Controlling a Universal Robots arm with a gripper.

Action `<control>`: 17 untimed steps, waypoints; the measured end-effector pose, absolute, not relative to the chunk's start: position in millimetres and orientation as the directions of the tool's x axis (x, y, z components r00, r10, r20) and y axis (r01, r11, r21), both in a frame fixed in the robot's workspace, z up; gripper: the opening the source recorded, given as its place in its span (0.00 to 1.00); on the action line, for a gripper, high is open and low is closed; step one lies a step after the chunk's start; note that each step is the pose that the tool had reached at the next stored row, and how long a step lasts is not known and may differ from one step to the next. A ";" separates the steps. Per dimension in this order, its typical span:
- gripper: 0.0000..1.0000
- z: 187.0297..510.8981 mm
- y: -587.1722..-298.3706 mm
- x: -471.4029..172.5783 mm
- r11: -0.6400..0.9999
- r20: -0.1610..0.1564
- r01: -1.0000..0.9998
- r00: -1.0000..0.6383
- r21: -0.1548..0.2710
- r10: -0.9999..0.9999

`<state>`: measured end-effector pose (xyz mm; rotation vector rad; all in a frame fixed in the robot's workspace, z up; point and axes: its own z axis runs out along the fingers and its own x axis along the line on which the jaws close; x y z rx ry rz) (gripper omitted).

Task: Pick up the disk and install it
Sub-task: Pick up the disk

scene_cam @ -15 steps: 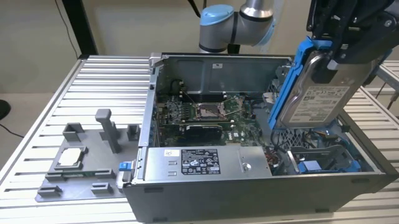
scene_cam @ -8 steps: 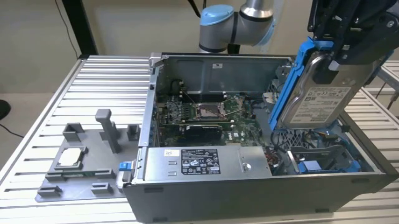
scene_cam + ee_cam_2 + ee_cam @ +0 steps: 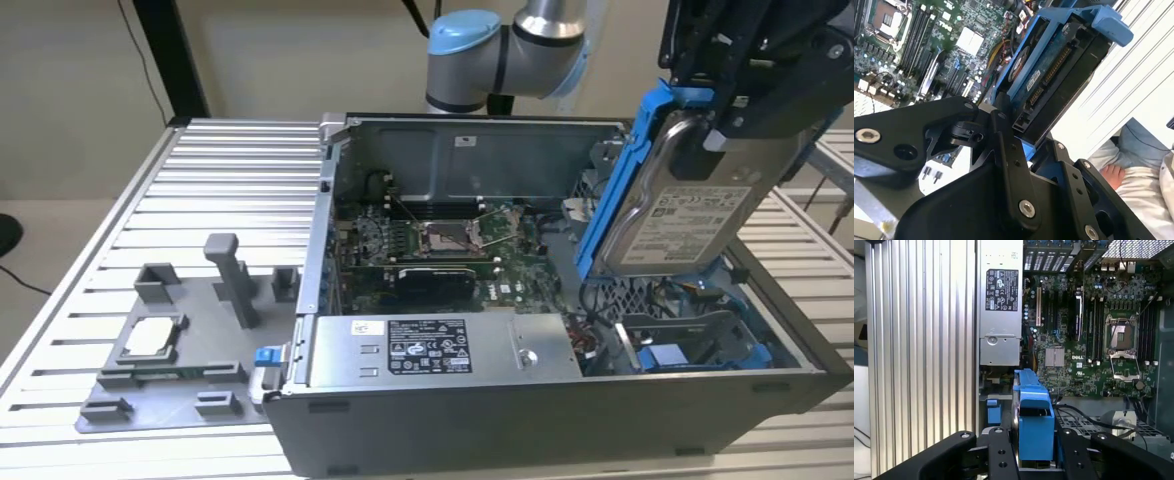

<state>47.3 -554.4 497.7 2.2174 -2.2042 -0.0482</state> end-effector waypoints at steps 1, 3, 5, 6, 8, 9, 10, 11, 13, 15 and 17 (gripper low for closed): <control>0.00 497.7 -554.4 47.3 -0.006 -0.011 -0.999 0.006 0.032 -1.000; 0.00 497.6 -555.5 47.3 -0.005 -0.011 -0.999 0.004 0.032 -1.000; 0.00 497.1 -559.6 47.4 -0.001 -0.011 -0.999 0.000 0.032 -1.000; 0.00 496.8 -562.2 47.4 0.001 -0.011 -0.999 -0.001 0.032 -1.000; 0.00 496.0 -568.0 47.4 0.003 -0.012 -0.999 -0.003 0.032 -1.000; 0.00 495.6 -571.1 47.4 0.004 -0.011 -0.999 -0.004 0.032 -1.000; 0.00 494.8 -574.5 47.5 0.004 -0.012 -0.999 -0.004 0.032 -1.000; 0.00 493.9 -577.8 47.7 0.004 -0.012 -0.999 -0.005 0.032 -1.000; 0.00 491.9 -584.3 48.2 0.004 -0.011 -0.999 -0.005 0.032 -1.000; 0.00 489.6 -589.7 49.9 0.004 -0.011 -0.999 -0.005 0.032 -1.000; 0.00 487.7 -591.9 56.3 0.004 -0.011 -0.999 -0.005 0.032 -1.000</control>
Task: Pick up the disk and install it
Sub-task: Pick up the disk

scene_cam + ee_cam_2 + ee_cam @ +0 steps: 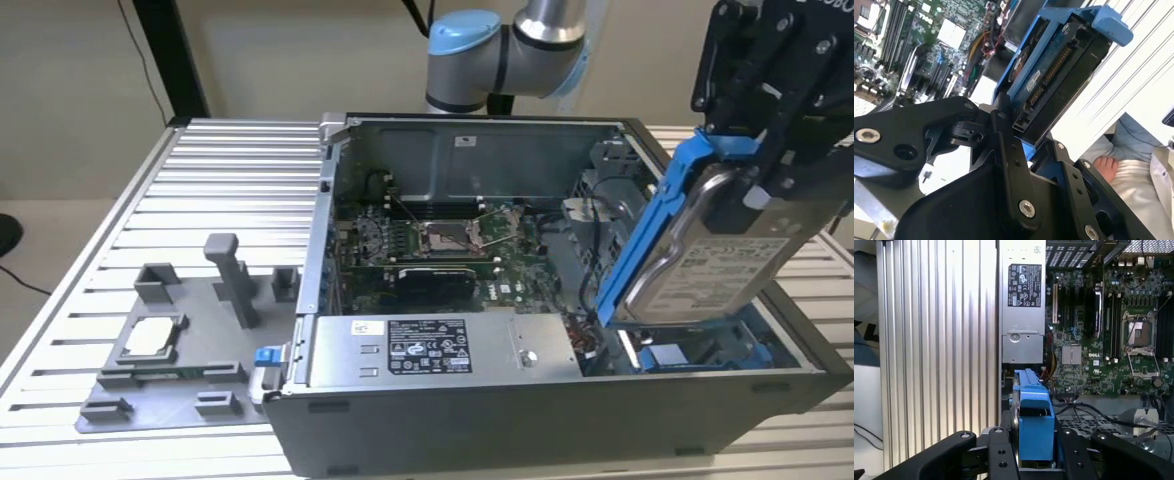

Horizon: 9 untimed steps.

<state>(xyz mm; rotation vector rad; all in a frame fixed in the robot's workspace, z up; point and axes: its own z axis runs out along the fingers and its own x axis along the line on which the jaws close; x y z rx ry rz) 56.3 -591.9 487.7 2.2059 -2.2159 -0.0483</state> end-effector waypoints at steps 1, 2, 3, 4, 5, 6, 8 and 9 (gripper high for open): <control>0.00 486.7 -592.3 60.8 0.004 -0.012 -0.999 -0.005 0.032 -1.000; 0.00 485.8 -592.6 65.3 0.004 -0.012 -0.999 -0.005 0.032 -1.000; 0.00 485.0 -592.8 69.8 0.004 -0.012 -0.999 -0.005 0.032 -1.000; 0.00 484.1 -593.3 74.6 0.004 -0.011 -0.999 -0.005 0.032 -1.000; 0.00 483.0 -593.7 78.6 0.004 -0.011 -0.999 -0.005 0.032 -1.000; 0.00 481.7 -594.0 82.0 0.004 -0.012 -0.999 -0.005 0.032 -1.000; 0.00 479.2 -594.3 88.7 0.004 -0.011 -0.999 -0.005 0.032 -1.000; 0.00 477.8 -594.4 92.1 0.004 -0.012 -0.999 -0.005 0.032 -1.000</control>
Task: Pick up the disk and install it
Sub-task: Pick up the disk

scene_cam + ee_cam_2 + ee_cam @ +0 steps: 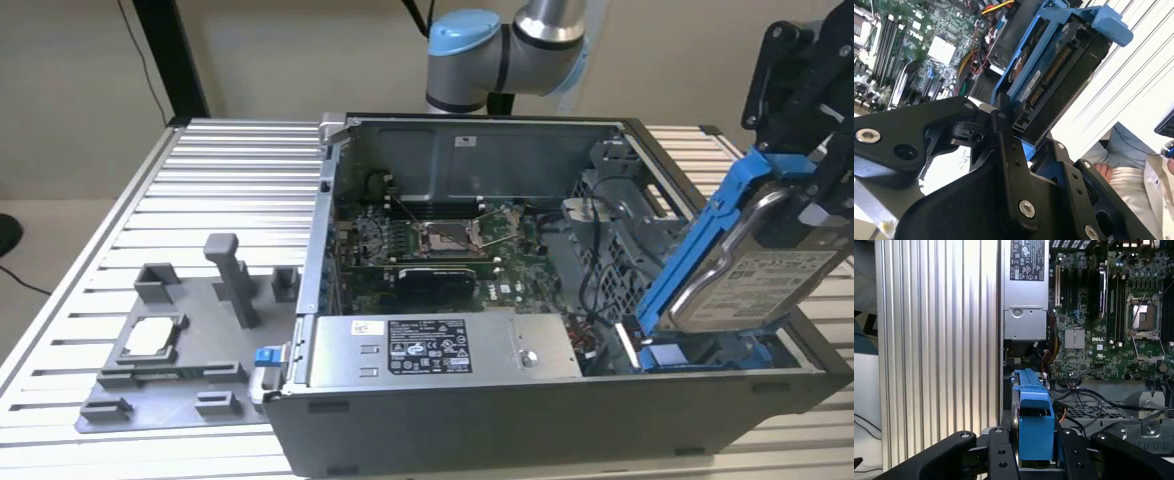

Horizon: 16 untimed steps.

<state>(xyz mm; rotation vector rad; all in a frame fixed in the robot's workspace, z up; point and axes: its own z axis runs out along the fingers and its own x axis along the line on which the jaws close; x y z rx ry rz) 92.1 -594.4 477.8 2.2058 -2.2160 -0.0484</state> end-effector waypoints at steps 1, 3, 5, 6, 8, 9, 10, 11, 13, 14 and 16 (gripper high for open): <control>0.00 476.4 -594.4 95.0 0.004 -0.011 -0.999 -0.005 0.032 -1.000; 0.00 473.3 -594.4 99.0 0.004 -0.011 -0.999 -0.005 0.032 -1.000; 0.00 470.0 -594.3 100.4 0.004 -0.011 -0.999 -0.005 0.032 -1.000; 0.00 469.5 -594.4 100.7 0.004 -0.012 -0.999 -0.005 0.032 -1.000; 0.00 469.5 -594.4 100.7 0.004 -0.011 -0.999 -0.005 0.032 -1.000; 0.00 469.1 -594.4 100.8 0.004 -0.011 -0.999 -0.005 0.032 -1.000; 0.00 467.9 -594.4 101.0 0.004 -0.012 -0.999 -0.005 0.032 -1.000; 0.00 466.5 -594.4 101.1 0.004 -0.011 -0.999 -0.005 0.032 -1.000; 0.00 464.0 -594.3 101.3 0.004 -0.012 -0.999 -0.005 0.032 -1.000; 0.00 463.0 -594.2 101.5 0.004 -0.012 -0.999 -0.005 0.032 -1.000; 0.00 462.1 -593.2 102.5 0.004 -0.012 -0.999 -0.005 0.032 -1.000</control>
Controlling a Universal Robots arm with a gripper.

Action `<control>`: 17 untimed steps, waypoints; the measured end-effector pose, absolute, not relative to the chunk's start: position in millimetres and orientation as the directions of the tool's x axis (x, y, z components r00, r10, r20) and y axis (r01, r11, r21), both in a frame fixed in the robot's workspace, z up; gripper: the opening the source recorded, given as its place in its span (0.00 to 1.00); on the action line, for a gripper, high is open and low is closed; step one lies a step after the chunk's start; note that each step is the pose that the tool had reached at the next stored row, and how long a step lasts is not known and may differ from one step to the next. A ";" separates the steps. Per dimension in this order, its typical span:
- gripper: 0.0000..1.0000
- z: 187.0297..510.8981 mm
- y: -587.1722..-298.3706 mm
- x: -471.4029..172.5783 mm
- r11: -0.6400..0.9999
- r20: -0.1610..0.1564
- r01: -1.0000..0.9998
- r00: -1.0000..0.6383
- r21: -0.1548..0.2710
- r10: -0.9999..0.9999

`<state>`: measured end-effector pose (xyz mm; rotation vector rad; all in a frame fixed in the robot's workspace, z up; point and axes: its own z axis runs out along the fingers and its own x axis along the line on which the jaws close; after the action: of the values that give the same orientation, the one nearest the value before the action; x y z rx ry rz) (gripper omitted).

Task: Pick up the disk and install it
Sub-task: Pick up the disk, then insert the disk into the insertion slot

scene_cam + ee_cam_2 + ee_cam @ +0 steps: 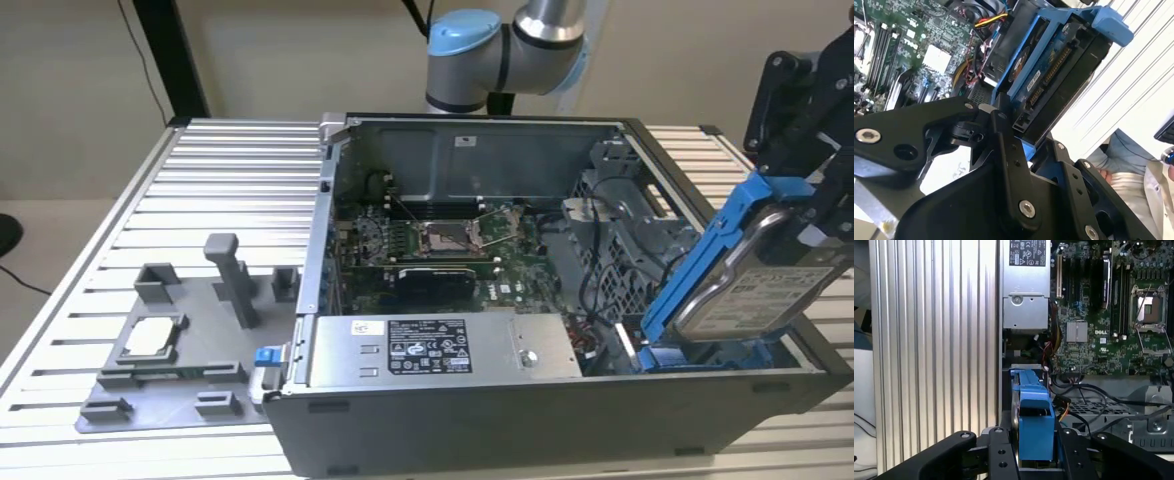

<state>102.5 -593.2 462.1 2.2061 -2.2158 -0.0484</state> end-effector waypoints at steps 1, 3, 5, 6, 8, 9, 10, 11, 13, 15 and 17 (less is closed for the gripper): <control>0.00 461.7 -592.8 102.8 0.004 -0.012 -0.999 -0.005 0.032 -1.000; 0.00 460.7 -592.0 103.0 0.004 -0.011 -1.000 -0.005 0.030 -1.000; 0.00 459.1 -590.8 103.1 0.004 -0.011 -1.000 -0.005 0.027 -1.000; 0.00 458.3 -589.9 103.1 0.004 -0.012 -1.000 -0.005 0.025 -1.000; 0.00 457.1 -587.4 103.1 0.004 -0.012 -1.000 -0.005 0.022 -1.000; 0.00 456.5 -585.8 103.1 0.004 -0.012 -1.000 -0.004 0.021 -1.000; 0.00 455.9 -584.5 103.1 0.004 -0.012 -1.000 -0.004 0.019 -1.000; 0.00 455.3 -583.5 103.2 0.004 -0.012 -1.000 -0.004 0.018 -1.000; 0.00 453.7 -582.2 103.1 0.004 -0.012 -1.000 -0.004 0.015 -1.000; 0.00 451.9 -580.9 103.1 0.004 -0.012 -1.000 -0.004 0.013 -1.000; 0.00 450.5 -579.1 103.1 0.004 -0.011 -1.000 -0.004 0.010 -1.000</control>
<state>103.1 -579.1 450.5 2.2178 -2.2267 -0.0236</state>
